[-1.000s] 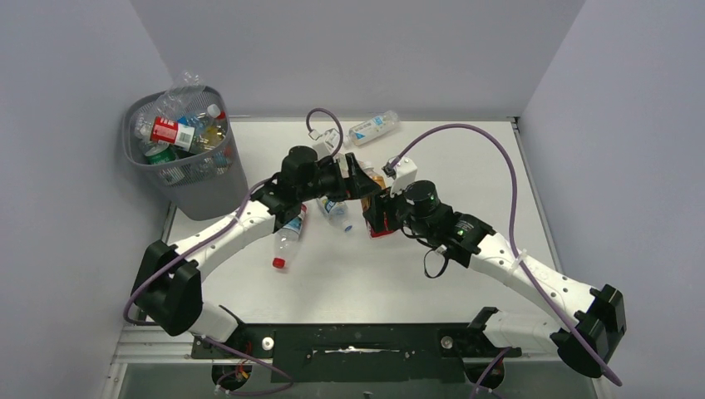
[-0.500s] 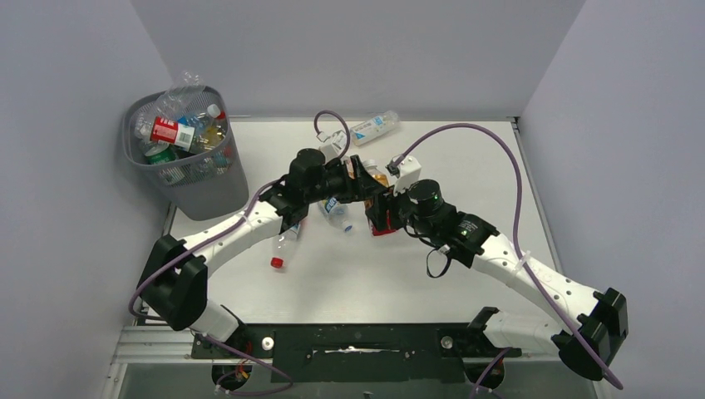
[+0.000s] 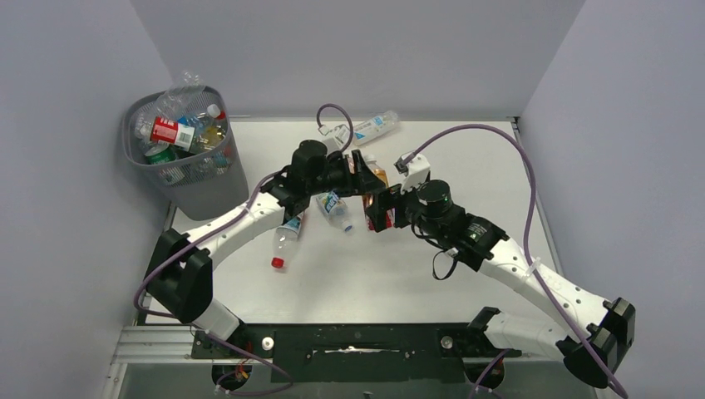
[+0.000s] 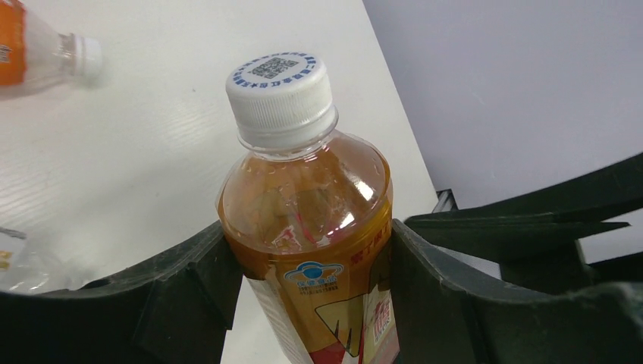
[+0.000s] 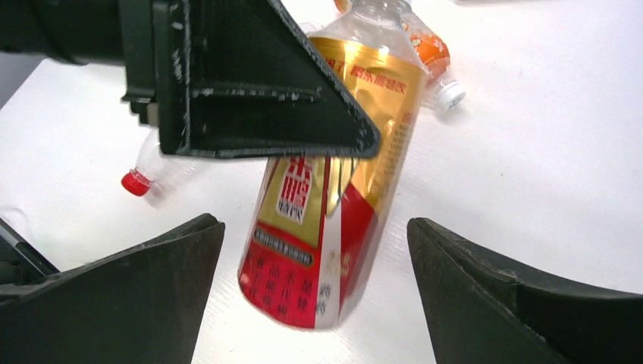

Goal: Put the plastic bottles in the bin
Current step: Pick up the plastic bottle at the center of the board, then place the plastic bottle in the trash bin, then pick up the plastic bottle at the center of the board.

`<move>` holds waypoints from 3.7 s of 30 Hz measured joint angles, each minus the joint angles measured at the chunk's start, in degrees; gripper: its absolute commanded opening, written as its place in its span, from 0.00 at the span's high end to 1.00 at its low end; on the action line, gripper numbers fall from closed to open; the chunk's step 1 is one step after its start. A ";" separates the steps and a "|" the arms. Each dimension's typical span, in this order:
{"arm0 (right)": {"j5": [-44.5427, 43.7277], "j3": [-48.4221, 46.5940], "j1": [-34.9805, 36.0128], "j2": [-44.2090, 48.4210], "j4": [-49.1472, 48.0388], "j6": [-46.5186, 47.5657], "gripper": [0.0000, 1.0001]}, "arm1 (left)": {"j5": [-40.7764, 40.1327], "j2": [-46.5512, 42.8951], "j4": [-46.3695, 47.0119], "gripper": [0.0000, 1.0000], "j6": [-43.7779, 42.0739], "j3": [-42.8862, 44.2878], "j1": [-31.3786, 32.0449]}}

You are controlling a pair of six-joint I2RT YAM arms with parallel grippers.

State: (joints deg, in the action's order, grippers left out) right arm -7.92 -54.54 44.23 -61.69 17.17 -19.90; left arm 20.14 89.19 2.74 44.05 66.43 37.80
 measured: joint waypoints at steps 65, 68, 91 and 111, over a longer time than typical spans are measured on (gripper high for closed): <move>6.03 4.79 0.07 -3.63 -1.42 -4.26 0.02 | -4.37 -7.76 -24.44 0.18 -19.39 28.57 -58.05; 6.05 4.79 0.07 -3.76 -1.49 -4.35 0.02 | -4.98 -7.76 -24.79 0.18 -19.47 28.57 -58.05; 8.07 -0.87 -1.53 -22.77 -6.45 0.39 0.11 | -2.14 -14.19 -24.65 0.16 -17.53 23.82 -39.15; 15.32 -12.07 -1.90 -43.65 -10.71 3.89 0.36 | -6.93 -15.50 -26.16 0.16 -18.86 16.83 -26.60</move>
State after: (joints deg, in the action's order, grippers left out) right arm 7.40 -66.61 42.33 -105.34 6.46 -16.01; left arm 13.21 73.69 -23.42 25.19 83.26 11.20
